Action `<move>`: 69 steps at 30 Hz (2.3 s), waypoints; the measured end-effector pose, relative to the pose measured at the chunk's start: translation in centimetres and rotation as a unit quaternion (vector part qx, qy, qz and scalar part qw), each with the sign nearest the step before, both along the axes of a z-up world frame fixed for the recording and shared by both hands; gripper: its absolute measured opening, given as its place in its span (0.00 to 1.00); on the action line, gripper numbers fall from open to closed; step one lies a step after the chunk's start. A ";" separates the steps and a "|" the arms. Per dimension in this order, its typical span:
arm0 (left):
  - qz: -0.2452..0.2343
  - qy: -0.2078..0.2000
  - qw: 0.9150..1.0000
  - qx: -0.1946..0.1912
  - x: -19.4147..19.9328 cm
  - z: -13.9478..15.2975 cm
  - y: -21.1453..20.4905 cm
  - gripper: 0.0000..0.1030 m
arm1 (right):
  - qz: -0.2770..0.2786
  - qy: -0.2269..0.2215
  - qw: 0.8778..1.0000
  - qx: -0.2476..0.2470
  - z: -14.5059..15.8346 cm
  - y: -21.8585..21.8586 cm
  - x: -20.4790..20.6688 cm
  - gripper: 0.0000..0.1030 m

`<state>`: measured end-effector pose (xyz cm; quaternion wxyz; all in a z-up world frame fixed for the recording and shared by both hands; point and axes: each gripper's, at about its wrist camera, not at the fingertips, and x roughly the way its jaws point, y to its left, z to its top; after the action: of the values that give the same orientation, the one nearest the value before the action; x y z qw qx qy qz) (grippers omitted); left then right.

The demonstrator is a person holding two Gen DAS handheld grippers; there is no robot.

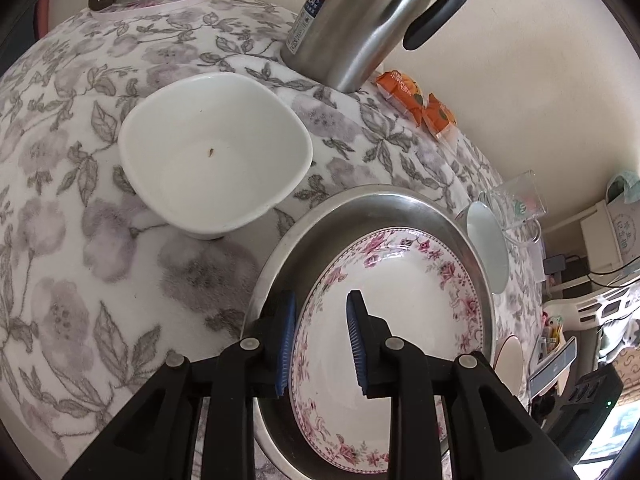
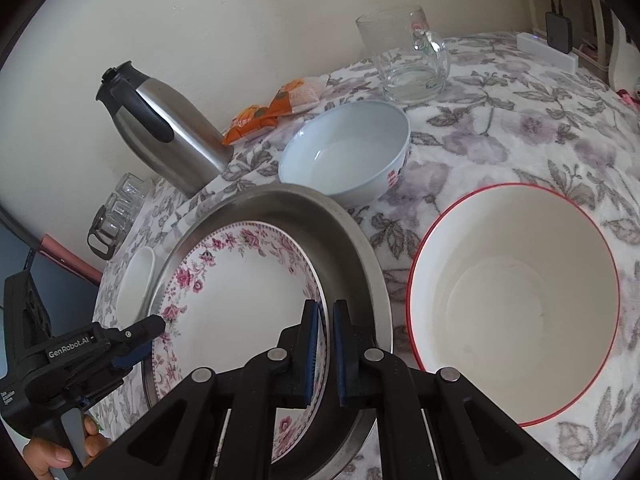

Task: Organize plates and bowls
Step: 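Settle the pink-rose plate flat inside the steel basin with the right gripper, then open the right gripper and release the pink-rose plate rim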

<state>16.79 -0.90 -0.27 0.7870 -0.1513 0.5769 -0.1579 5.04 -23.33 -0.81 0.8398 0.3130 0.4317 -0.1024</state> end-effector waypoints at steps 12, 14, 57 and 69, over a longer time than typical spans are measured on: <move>0.004 0.001 1.000 0.001 0.0 -0.3 -0.1 0.26 | 0.008 0.002 1.000 -0.005 0.1 0.3 0.0 0.07; 0.006 0.003 1.000 -0.002 0.1 -0.4 0.0 0.26 | 0.009 0.003 1.000 -0.006 0.2 0.4 0.1 0.07; -0.009 0.012 0.999 0.029 0.0 0.6 -0.9 0.41 | 0.026 0.035 0.999 -0.016 1.8 0.8 0.3 0.17; -0.015 -0.036 0.998 0.057 -1.0 4.1 -0.9 0.58 | 0.038 -0.004 0.997 -0.066 6.8 1.8 -0.4 0.63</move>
<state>15.81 -1.77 3.85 0.8123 -0.0914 0.5583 -0.1419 4.62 -21.53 6.01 0.8636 0.2405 0.4323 -0.0971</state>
